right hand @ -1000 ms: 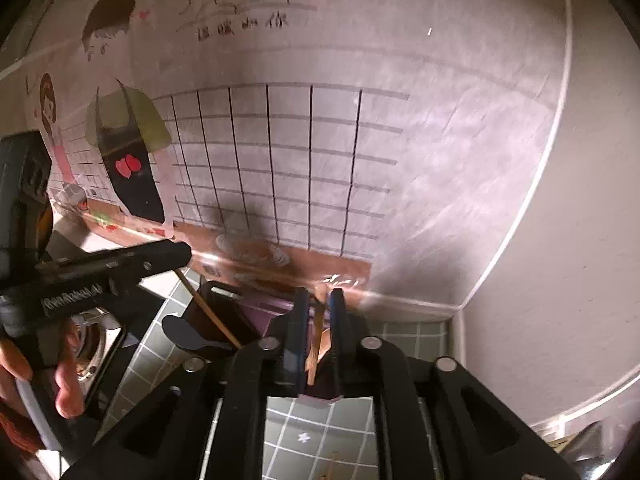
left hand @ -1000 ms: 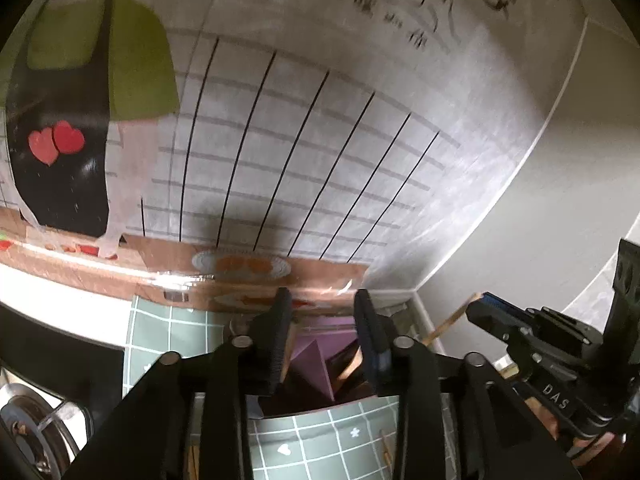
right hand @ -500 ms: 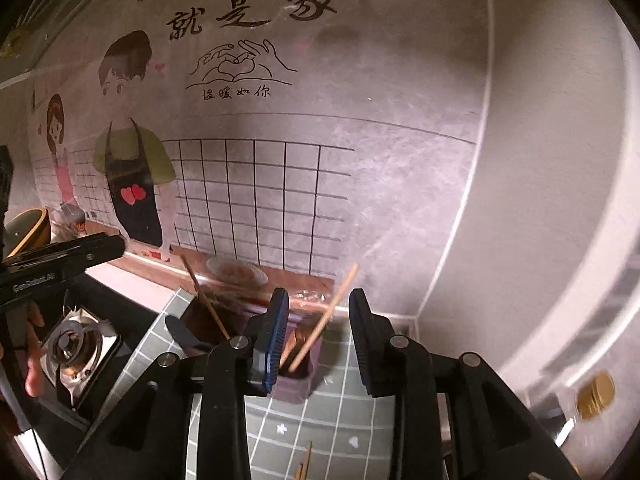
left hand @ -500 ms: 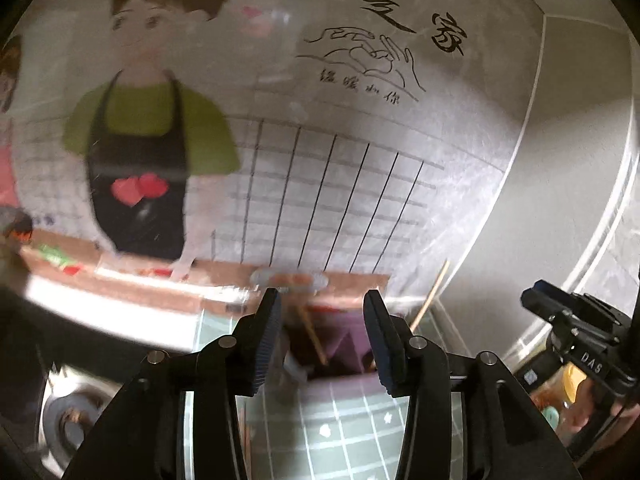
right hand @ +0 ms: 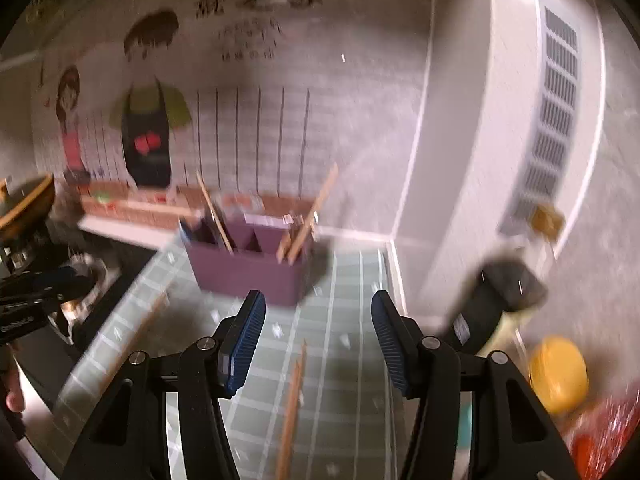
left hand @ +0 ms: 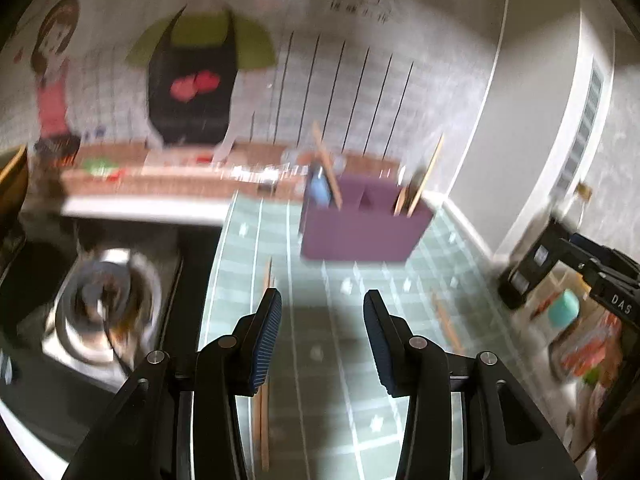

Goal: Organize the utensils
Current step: 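Move both tools back down over the chopsticks lying on the mat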

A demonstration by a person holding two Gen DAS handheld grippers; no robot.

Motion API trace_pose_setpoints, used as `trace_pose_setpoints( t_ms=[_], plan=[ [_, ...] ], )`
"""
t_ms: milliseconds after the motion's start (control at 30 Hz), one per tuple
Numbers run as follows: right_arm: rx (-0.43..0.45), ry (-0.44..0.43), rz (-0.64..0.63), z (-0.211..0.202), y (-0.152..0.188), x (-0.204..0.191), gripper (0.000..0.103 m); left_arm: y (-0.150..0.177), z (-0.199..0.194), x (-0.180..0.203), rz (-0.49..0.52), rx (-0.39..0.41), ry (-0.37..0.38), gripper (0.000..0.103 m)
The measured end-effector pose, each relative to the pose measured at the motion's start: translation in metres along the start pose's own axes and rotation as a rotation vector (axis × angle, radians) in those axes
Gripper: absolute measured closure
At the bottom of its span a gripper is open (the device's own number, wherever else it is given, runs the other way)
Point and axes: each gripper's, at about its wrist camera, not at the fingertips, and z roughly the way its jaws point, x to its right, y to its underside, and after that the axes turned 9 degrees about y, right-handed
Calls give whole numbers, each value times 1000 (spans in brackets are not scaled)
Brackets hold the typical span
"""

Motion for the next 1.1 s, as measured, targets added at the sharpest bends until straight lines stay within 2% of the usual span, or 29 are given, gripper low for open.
trace_pose_setpoints(
  t_ms=[100,200,333,433,533,700,900,1033,1100],
  plan=[
    [-51,-5,-18,2,30,1,52,34,3,-11,-51,-55,-6,59],
    [-116,-34,-52,6,61,1,57,68,1,-25,-114,-90,-26,59],
    [-191,-59,-75,9,100,0,60,103,-2,-37,-201,-139,-47,59],
    [-246,-70,-67,12,122,5,66,120,-3,-28,-201,-169,-43,59],
    [-281,-43,-30,14,139,18,68,128,4,-8,-183,-202,-17,59],
    [-283,2,58,12,150,45,68,129,24,50,-90,-239,65,59],
    [-261,40,149,5,160,73,68,137,50,136,12,-268,208,59],
    [-249,42,154,0,162,79,68,146,64,169,37,-294,238,60],
    [-234,42,151,-2,161,80,68,150,69,176,18,-299,235,61]
  ],
)
